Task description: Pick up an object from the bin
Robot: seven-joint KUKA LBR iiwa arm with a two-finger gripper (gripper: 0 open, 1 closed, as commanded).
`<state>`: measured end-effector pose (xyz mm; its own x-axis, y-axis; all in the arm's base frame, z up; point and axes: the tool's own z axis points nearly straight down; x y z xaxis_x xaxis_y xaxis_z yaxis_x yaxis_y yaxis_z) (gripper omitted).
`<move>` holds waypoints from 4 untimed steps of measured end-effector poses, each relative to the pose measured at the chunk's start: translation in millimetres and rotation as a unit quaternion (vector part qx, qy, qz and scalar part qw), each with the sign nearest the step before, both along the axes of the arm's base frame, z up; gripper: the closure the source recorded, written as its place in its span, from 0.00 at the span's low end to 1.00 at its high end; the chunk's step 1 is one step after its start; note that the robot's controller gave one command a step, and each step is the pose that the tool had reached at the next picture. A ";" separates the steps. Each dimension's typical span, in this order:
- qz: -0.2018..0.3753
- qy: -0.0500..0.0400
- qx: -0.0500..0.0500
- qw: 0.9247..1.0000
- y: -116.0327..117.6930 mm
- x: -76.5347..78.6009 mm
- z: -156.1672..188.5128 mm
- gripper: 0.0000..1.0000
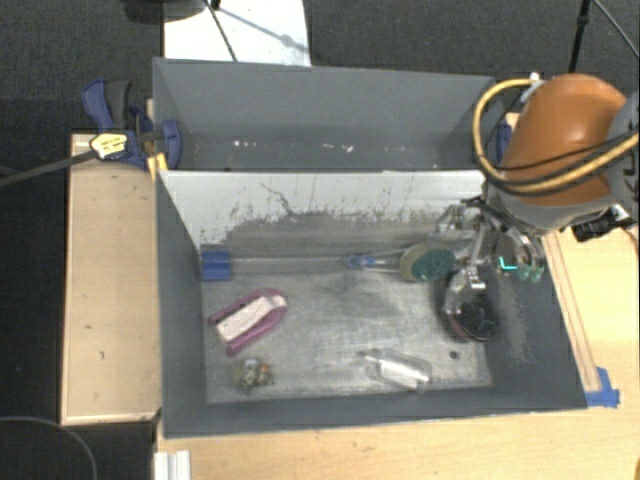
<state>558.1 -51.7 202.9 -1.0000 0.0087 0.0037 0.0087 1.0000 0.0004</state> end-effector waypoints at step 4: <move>0.576 -0.005 -0.002 0.817 -75.6 -0.7 -5.9 1.00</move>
Offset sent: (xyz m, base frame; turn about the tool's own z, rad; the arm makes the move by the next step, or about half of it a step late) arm 0.0240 -0.0796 -0.0924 -0.2623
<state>557.4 -127.4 196.9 -0.3442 -0.9389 -0.0030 -0.9389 0.3442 -0.0080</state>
